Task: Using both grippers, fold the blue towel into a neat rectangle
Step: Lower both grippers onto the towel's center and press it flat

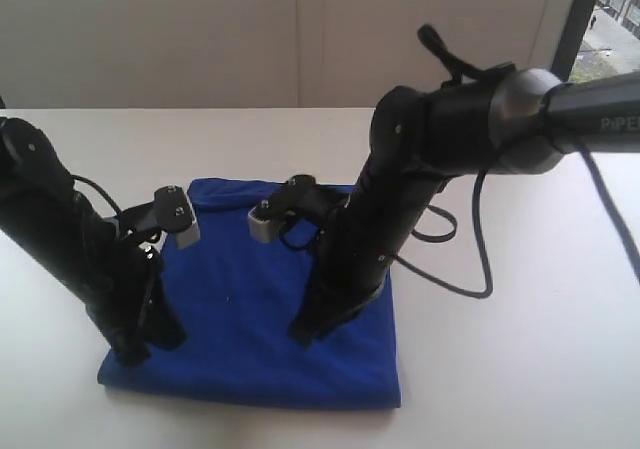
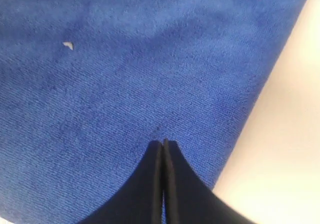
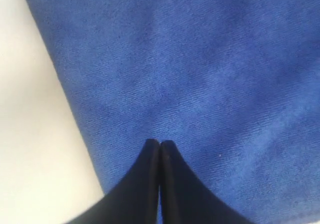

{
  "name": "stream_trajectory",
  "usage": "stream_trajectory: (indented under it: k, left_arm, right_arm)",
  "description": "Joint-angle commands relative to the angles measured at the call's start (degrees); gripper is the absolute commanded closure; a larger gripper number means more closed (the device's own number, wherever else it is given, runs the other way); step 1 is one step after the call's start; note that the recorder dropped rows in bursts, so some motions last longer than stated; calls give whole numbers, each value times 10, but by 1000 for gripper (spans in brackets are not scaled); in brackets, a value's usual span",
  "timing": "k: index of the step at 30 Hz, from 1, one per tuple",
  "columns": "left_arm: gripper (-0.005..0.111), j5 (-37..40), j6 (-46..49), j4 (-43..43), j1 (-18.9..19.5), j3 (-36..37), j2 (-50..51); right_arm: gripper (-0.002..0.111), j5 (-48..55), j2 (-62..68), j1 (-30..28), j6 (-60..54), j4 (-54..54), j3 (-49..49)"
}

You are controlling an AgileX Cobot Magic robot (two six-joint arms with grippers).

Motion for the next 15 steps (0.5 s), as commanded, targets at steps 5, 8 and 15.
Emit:
stream_trajectory:
  k: [5, 8, 15]
  left_arm:
    - [107, -17, -10, -2, -19, 63, -2]
    - [107, -18, -17, -2, -19, 78, -2]
    - [107, -1, -21, -24, -42, 96, -2]
  right_arm:
    - [108, -34, -1, 22, 14, -27, 47]
    - [108, -45, -1, 22, 14, -30, 68]
    - [108, -82, 1, 22, 25, -67, 113]
